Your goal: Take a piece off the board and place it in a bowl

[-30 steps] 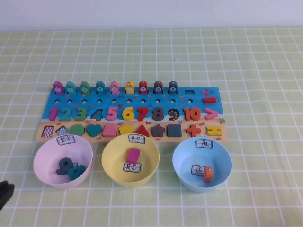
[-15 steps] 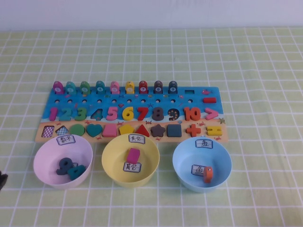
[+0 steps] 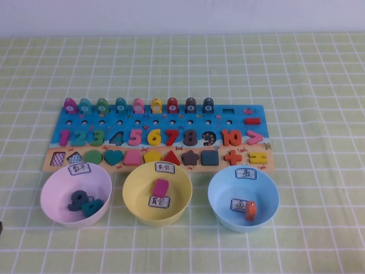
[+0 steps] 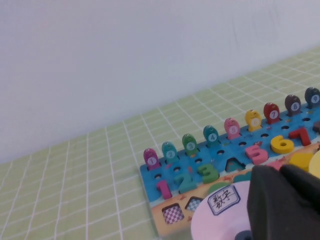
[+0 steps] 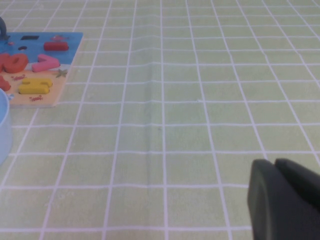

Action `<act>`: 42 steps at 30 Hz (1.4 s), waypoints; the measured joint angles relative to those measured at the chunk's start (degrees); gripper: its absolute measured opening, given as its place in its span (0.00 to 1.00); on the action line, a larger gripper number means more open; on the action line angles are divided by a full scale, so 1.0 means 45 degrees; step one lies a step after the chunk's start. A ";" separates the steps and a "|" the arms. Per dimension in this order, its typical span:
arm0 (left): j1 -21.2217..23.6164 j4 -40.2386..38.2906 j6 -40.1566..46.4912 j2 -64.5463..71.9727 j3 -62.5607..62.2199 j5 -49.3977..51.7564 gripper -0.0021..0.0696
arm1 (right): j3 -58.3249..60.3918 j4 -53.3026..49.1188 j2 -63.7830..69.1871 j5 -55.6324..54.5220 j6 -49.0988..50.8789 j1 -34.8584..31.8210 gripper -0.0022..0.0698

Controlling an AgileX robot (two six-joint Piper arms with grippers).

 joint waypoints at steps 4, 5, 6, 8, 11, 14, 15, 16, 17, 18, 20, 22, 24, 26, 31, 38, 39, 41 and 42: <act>0.0727 0.0000 -0.0619 -0.0349 0.0482 0.0488 0.03 | 0.0000 0.0000 0.0000 0.0000 0.0000 0.0000 0.01; 0.0866 0.0000 -0.0737 -0.0345 0.0504 0.0773 0.03 | 0.0000 0.0000 0.0000 0.0000 0.0000 0.0000 0.01; 0.0953 0.0000 -0.0801 -0.0345 0.0512 0.1085 0.03 | 0.0000 0.0000 0.0000 0.0000 0.0000 0.0000 0.01; 0.0977 0.0000 -0.0909 -0.0345 0.0512 0.1785 0.03 | 0.0000 0.0000 0.0000 0.0000 0.0000 0.0000 0.01; 0.1034 -0.0088 -0.0960 -0.0345 0.0532 0.2913 0.03 | 0.0000 0.0000 0.0000 0.0000 0.0000 0.0000 0.01; 0.1034 -0.0245 -0.1002 -0.0345 0.0532 0.3746 0.03 | 0.0000 0.0000 0.0000 0.0000 0.0000 0.0000 0.01; 0.1034 -0.0266 -0.1002 -0.0345 0.0532 0.3772 0.03 | 0.0000 0.0000 0.0000 0.0000 0.0000 0.0000 0.01; 0.1034 -0.0299 -0.1013 -0.0345 0.0532 0.3772 0.03 | 0.0000 0.0000 0.0000 0.0000 0.0000 0.0000 0.01; 0.1034 -0.0307 -0.1013 -0.0345 0.0532 0.3772 0.03 | 0.0000 0.0000 0.0000 0.0000 0.0000 0.0000 0.01; 0.1034 -0.0328 -0.1013 -0.0345 0.0532 0.3772 0.03 | 0.0000 0.0000 0.0000 0.0000 0.0000 0.0000 0.01; 0.1034 -0.0328 -0.1013 -0.0345 0.0532 0.3772 0.03 | 0.0000 0.0000 0.0000 0.0000 0.0000 0.0000 0.01; 0.1034 -0.0328 -0.1013 -0.0345 0.0532 0.3772 0.03 | 0.0000 0.0000 0.0000 0.0000 0.0000 0.0000 0.01; 0.1034 -0.0328 -0.1013 -0.0345 0.0532 0.3772 0.03 | 0.0000 0.0000 0.0000 0.0000 0.0000 0.0000 0.01; 0.1034 -0.0328 -0.1013 -0.0345 0.0532 0.3772 0.03 | 0.0000 0.0000 0.0000 0.0000 0.0000 0.0000 0.01; 0.1034 -0.0328 -0.1106 -0.0345 0.0532 0.3772 0.03 | 0.0000 0.0000 0.0000 0.0000 0.0000 0.0000 0.01; 0.1034 -0.0328 -0.1182 -0.0345 0.0532 0.3772 0.03 | 0.0000 0.0000 0.0000 0.0000 0.0000 0.0000 0.01; 0.1034 -0.0328 -0.1182 -0.0345 0.0532 0.3772 0.03 | 0.0000 0.0000 0.0000 0.0000 0.0000 0.0000 0.01; 0.1034 -0.0328 -0.1182 -0.0345 0.0532 0.3772 0.03 | 0.0000 0.0000 0.0000 0.0000 0.0000 0.0000 0.01; 0.1034 -0.0328 -0.1182 -0.0345 0.0532 0.3772 0.03 | 0.0000 0.0000 0.0000 0.0000 0.0000 0.0000 0.01</act>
